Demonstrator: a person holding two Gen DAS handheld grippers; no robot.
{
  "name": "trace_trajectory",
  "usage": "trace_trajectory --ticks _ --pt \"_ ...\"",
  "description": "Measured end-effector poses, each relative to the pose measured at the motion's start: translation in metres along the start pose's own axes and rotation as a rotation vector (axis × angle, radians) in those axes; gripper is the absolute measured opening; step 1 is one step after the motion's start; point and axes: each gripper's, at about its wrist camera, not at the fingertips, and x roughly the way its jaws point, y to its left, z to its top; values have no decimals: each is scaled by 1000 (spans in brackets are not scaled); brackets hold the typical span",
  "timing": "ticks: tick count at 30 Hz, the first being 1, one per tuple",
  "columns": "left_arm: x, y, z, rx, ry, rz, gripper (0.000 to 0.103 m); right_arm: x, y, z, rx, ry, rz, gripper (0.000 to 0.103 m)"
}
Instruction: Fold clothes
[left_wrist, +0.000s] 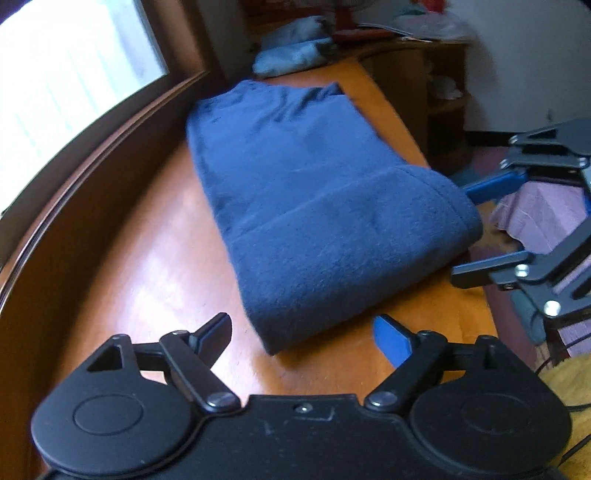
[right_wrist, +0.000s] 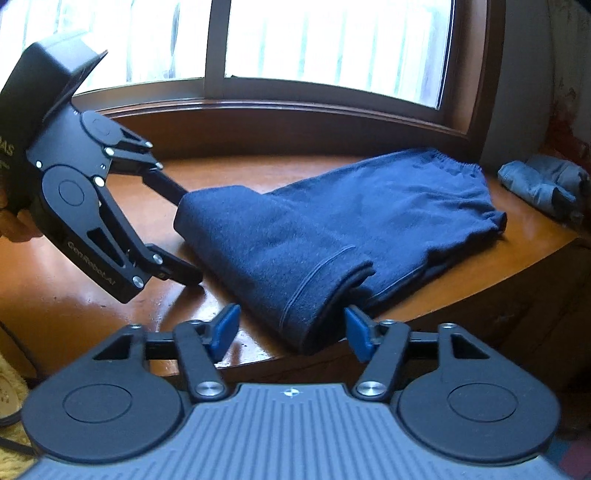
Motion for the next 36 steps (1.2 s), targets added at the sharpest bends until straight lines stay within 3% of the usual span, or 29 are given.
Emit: trace_trajectory --ticks 1,2,3,8,15,23,26,30,33,36 --pt "2 2 1 3 -8 -24 77 3 -1 -1 8 8 2 44" --pt "4 4 3 5 -13 -50 66 6 -2 -1 17 15 4 43" --pt "6 6 5 4 -12 -73 62 7 -3 -1 31 9 9 41" --pt "-1 12 6 -12 21 -136 50 -1 -19 6 149 65 83 30" --pt "-31 23 16 -71 52 -208 51 -45 -41 9 338 108 260 28" --pt "-28 34 33 -104 89 -199 56 -37 -88 3 710 158 380 24" --pt "-37 29 37 -32 65 -135 56 -33 -95 2 786 188 413 24" --pt "-53 13 44 167 -27 -74 58 -31 -103 6 833 221 445 24" --pt "-49 -2 51 297 -71 -98 60 -31 -110 15 812 241 455 24" --pt "-30 -17 52 398 -66 -124 62 -27 -114 20 820 258 461 24"
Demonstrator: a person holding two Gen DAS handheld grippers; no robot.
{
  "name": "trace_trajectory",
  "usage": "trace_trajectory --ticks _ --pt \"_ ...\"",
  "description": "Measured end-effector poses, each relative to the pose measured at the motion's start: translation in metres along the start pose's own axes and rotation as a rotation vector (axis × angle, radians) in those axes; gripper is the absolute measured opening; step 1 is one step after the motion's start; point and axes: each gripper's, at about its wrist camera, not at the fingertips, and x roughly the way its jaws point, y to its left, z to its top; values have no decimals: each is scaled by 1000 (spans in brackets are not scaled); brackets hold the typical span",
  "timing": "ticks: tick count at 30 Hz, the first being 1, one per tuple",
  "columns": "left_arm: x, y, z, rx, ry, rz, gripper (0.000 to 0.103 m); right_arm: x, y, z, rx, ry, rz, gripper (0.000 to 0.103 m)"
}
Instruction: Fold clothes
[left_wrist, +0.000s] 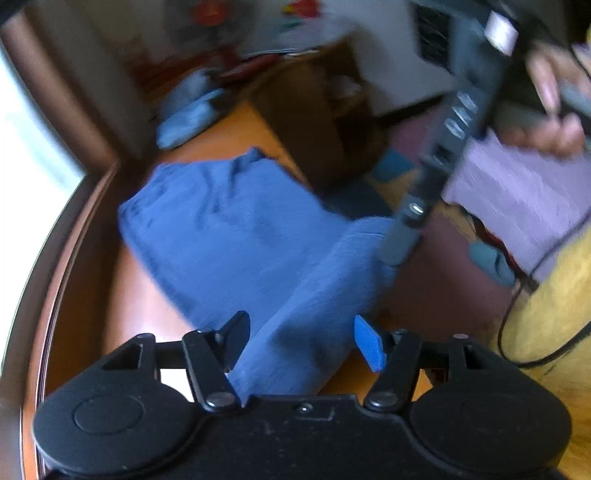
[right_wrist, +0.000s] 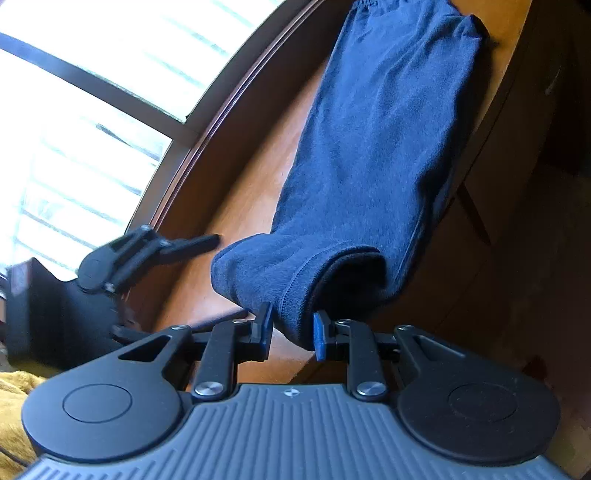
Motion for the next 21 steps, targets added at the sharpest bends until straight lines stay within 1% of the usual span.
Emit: trace_trajectory --ticks 1,2,3,5,6,7,8,9,10,12,14,16,19,20,21 --pt "7 -2 1 20 7 -8 62 -1 0 2 -4 -1 -6 23" --pt "15 -2 1 18 23 -18 61 -1 1 4 -8 -5 -12 23" --pt "21 0 2 10 40 -31 50 -2 1 6 -13 -8 -18 23" --pt "28 6 3 -33 64 -70 42 -5 6 7 -49 -21 -37 25" --pt "28 10 3 -55 68 -86 40 -9 11 6 -99 -34 -55 28" --pt "28 14 3 -75 70 -101 39 -14 15 5 -150 -49 -74 42" --pt "28 17 3 -89 71 -111 39 -20 20 2 -215 -75 -101 53" --pt "29 19 3 -102 74 -119 39 -26 26 -4 -311 -112 -144 74" --pt "30 21 4 -116 78 -128 39 -32 33 -10 -409 -148 -188 85" --pt "32 21 7 -135 83 -138 39 -32 43 -27 -663 -196 -272 87" --pt "33 19 10 -141 89 -142 39 -20 50 -47 -927 -190 -343 87" --pt "33 20 11 -148 97 -148 39 1 49 -61 -1099 -165 -381 87" --pt "30 20 13 -156 110 -152 39 29 42 -65 -1204 -157 -360 85" --pt "30 20 14 -158 115 -153 39 36 39 -62 -1221 -172 -354 83" --pt "30 20 15 -162 120 -150 40 39 37 -58 -1222 -187 -338 79"
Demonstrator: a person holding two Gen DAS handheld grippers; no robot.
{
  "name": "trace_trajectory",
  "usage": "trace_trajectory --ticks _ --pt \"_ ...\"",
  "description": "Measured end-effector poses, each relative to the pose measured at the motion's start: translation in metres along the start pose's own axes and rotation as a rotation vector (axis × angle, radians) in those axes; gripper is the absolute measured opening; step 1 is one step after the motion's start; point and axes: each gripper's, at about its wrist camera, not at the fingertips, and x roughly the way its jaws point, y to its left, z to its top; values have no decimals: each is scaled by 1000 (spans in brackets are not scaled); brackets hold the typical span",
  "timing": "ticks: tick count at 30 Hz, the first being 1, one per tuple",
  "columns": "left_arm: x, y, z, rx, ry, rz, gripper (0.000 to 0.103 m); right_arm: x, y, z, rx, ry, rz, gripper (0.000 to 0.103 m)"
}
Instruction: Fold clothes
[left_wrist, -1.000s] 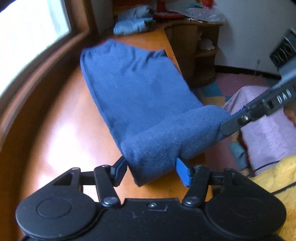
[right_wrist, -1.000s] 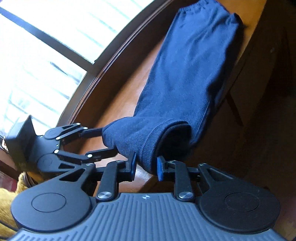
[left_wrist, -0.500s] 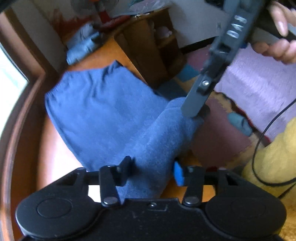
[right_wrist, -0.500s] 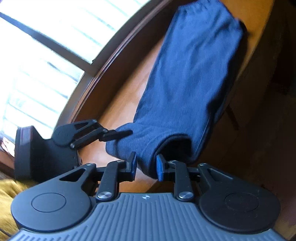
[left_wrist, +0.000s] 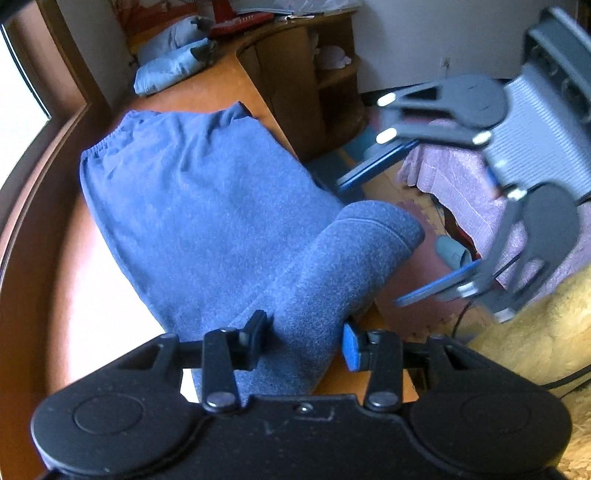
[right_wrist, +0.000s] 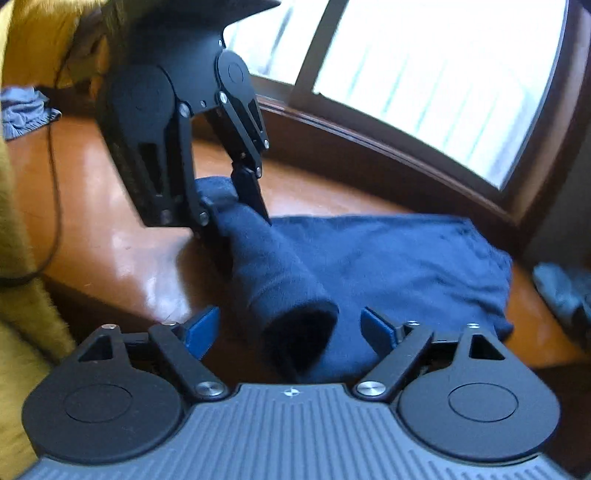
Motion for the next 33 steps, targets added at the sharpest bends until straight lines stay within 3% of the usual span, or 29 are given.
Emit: trace_trajectory --ticks 2,3,7,11,15,17,23,26,31,33 --pt "-1 0 1 -16 6 14 40 11 -10 3 39 -18 34 66" --pt "-2 1 2 -26 9 22 40 19 -20 7 102 0 102 53" --pt "-20 12 3 -115 -57 60 43 37 -75 11 479 77 271 50" --pt "-39 22 8 -177 -147 90 44 63 -122 5 768 153 380 50" --pt "-42 34 13 -218 -198 87 47 90 -161 -12 1086 252 439 50" --pt "-32 40 15 -225 -198 80 47 99 -176 -18 1180 295 435 50" --pt "21 60 16 -272 -115 43 48 102 -183 -12 1177 362 384 51" --pt "29 64 14 -268 -122 28 51 90 -184 1 1113 366 284 53" --pt "35 70 13 -283 -136 2 56 36 -168 28 830 200 -47 53" --pt "38 69 14 -279 -140 7 59 31 -160 35 776 148 -47 49"
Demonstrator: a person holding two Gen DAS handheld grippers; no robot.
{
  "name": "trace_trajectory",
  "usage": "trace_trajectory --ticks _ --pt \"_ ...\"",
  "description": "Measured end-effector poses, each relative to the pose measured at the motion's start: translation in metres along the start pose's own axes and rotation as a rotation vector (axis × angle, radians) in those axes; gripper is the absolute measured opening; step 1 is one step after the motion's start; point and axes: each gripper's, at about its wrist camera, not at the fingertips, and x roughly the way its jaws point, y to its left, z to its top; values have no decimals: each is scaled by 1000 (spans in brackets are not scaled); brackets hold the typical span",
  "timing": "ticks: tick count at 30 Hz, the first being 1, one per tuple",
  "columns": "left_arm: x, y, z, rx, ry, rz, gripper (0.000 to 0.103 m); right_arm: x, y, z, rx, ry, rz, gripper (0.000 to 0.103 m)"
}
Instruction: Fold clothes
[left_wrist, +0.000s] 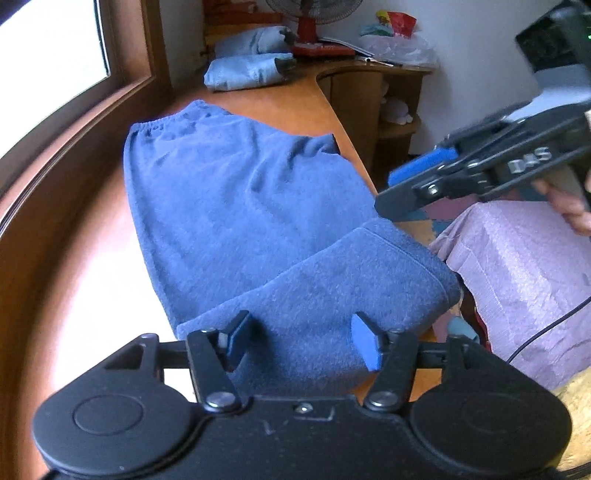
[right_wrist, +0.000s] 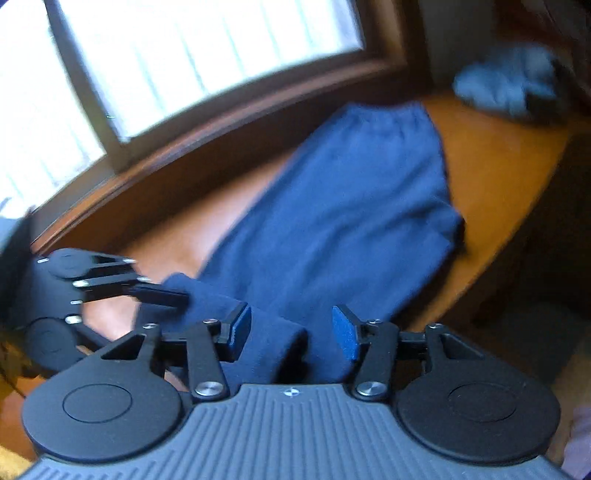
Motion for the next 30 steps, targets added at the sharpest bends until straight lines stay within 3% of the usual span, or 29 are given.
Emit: trace_trajectory --ticks 2,4,6,8,11,14,18,25,30 --pt "2 -2 -1 5 -4 4 61 10 5 -2 -11 7 45 40" --pt "4 -2 -1 -1 -11 7 62 29 5 -8 -2 51 38 30" --pt "4 -3 -2 -13 -20 15 63 46 2 -15 12 84 1 29" --pt "5 -3 -1 -34 -21 26 65 48 -3 -16 49 57 13 28" --pt "6 -5 3 -106 -6 43 76 41 -2 -16 85 10 -25 32" --pt "6 -12 6 -169 16 87 86 30 5 -21 89 -47 -100 43" --pt "4 -22 5 -207 26 147 89 16 10 -36 130 -75 -112 44" --pt "-5 -27 0 -257 30 185 91 -6 15 -56 136 -101 -184 52" --pt "-13 -33 -7 -264 30 193 94 -11 24 -66 103 -98 -213 52"
